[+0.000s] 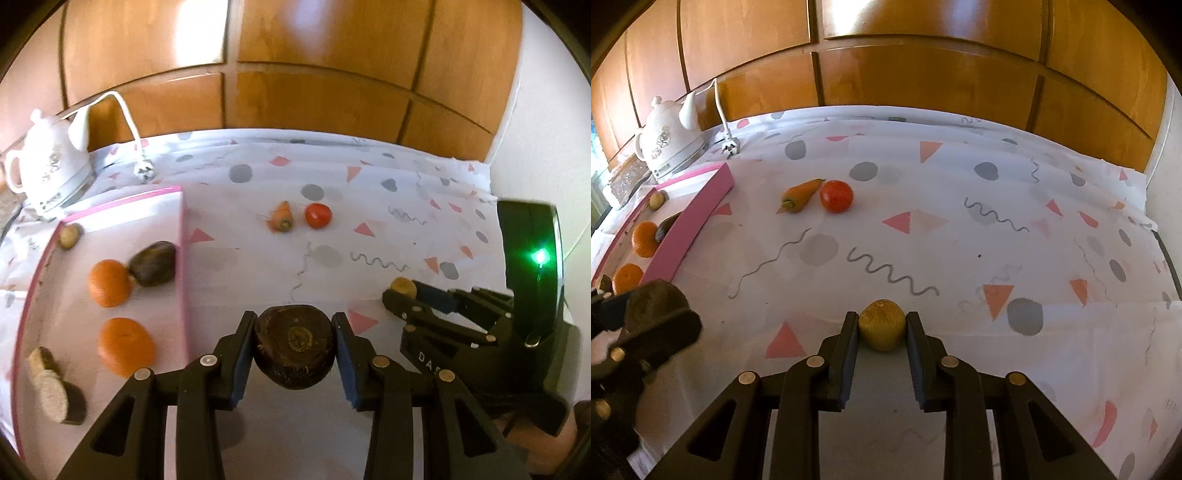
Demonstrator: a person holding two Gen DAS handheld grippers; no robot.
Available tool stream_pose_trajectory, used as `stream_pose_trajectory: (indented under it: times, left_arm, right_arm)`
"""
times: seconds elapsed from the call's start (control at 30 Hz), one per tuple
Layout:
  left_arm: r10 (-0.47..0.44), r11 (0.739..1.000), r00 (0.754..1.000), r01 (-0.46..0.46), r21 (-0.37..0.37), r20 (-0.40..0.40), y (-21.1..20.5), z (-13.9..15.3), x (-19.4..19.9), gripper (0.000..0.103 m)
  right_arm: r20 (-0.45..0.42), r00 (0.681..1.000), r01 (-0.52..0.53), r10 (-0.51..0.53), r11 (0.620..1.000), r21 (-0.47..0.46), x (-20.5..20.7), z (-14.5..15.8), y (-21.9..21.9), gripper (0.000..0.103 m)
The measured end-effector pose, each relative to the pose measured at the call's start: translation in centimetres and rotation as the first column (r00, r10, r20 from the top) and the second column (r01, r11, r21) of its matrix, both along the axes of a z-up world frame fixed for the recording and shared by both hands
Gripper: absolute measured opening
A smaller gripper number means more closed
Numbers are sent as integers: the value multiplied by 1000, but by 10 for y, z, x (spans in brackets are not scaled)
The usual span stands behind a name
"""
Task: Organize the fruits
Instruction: 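Carry the beet into the tray with the left tool while the right tool carries the yellow ball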
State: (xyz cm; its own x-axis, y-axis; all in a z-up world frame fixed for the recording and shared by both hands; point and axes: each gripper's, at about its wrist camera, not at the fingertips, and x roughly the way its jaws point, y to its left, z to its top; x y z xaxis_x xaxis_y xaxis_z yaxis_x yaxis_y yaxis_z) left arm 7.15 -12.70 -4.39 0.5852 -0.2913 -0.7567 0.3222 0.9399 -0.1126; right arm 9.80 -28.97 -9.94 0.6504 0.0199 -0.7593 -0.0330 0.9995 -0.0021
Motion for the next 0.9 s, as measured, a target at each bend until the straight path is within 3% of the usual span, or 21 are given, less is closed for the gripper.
stream_pose_trajectory:
  times: [0.4, 0.9]
  left_arm:
    - [103, 994, 993, -102, -36, 51, 61, 25, -9, 41]
    - [275, 958, 960, -269, -98, 49, 142, 33, -13, 41]
  right_arm:
    - [-16, 999, -46, 46, 999, 22, -4, 2, 32, 25]
    - [34, 968, -249, 248, 966, 62, -9, 34, 105, 25]
